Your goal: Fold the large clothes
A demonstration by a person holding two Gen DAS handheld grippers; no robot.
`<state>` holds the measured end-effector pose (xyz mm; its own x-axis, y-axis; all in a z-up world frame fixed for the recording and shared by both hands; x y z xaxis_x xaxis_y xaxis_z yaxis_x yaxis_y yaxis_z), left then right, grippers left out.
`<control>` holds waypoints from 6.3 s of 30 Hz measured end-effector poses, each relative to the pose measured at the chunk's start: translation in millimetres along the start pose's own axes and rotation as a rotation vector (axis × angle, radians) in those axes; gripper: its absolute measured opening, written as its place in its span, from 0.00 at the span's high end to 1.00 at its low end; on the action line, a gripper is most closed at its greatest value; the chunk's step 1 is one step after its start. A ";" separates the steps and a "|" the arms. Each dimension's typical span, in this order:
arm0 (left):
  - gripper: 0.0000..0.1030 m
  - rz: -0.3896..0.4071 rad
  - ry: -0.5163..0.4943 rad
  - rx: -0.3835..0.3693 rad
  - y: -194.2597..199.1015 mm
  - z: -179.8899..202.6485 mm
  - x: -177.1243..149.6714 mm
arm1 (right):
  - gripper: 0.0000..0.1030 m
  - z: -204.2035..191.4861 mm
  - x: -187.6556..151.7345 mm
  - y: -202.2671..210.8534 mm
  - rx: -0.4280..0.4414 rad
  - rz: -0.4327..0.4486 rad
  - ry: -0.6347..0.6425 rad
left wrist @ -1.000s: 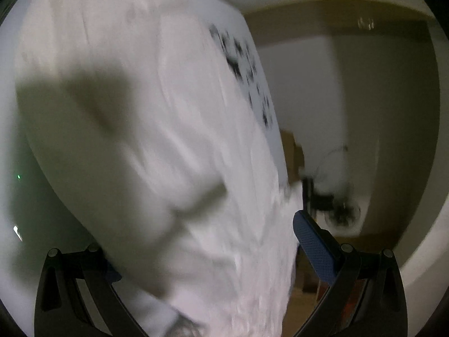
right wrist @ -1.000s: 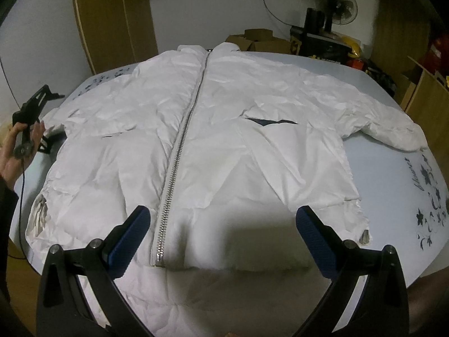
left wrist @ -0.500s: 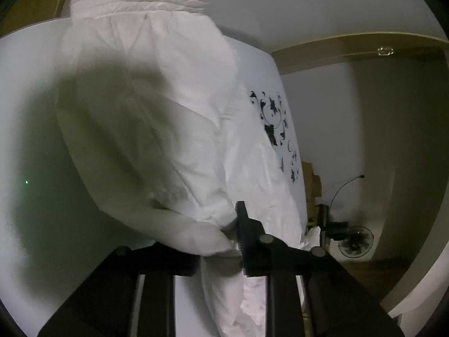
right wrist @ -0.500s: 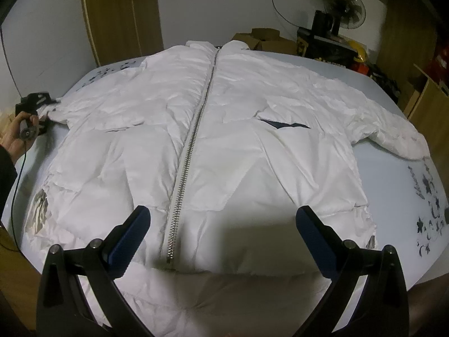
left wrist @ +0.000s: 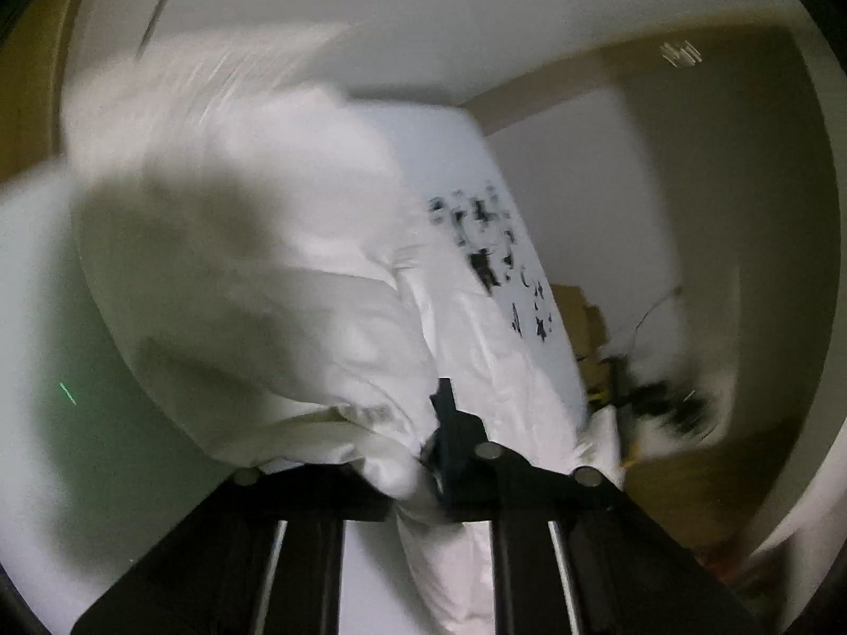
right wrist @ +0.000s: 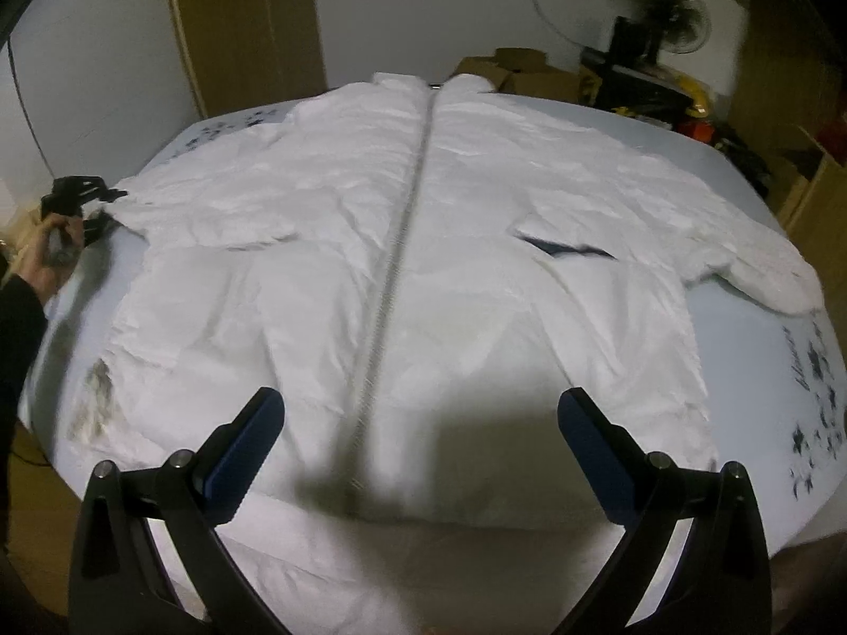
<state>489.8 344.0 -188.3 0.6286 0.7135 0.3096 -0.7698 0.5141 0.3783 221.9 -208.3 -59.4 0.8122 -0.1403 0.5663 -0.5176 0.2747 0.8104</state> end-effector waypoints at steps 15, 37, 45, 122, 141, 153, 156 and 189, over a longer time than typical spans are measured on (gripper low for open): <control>0.93 0.085 -0.529 0.180 35.0 117.9 -35.5 | 0.79 -240.5 203.4 -178.8 0.092 -0.231 0.110; 0.93 -0.125 -0.746 0.001 -18.4 318.9 -227.7 | 0.56 -62.2 174.8 -145.0 0.211 -0.133 -0.192; 0.92 -0.477 -0.781 0.124 -146.6 270.9 -381.4 | 0.51 93.5 90.7 -98.9 0.157 -0.082 -0.424; 0.00 -0.383 -0.905 -0.155 -94.6 438.1 -516.3 | 0.00 235.0 106.4 -113.4 0.088 0.196 -0.576; 0.00 -0.652 -0.775 0.070 -299.8 359.6 -586.2 | 0.09 429.5 -29.2 -176.4 0.089 -0.084 -1.003; 0.00 -0.645 -0.797 0.041 -303.2 353.4 -584.8 | 0.18 474.3 -14.8 -235.5 0.115 -0.099 -1.215; 0.00 -0.648 -0.807 0.043 -301.4 353.7 -586.1 | 0.52 478.4 -2.2 -246.1 0.051 -0.143 -1.226; 0.00 -0.151 -0.218 0.094 52.9 130.9 -292.7 | 0.54 -137.7 147.1 -236.5 0.112 -0.027 -0.157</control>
<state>279.6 100.1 -144.7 0.7524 0.5077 0.4196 -0.6581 0.5535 0.5104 500.8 -162.9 -188.6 0.7791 -0.2951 0.5531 -0.5296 0.1625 0.8326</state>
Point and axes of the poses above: each gripper's, at about its wrist camera, not at the fingertips, and y roughly against the way its jaws point, z to its right, x to its top, the point moved 1 cm from there along -y, roughly the way its jaws point, and after that the axes turned 15 degrees about -x, right-handed, at the moved point
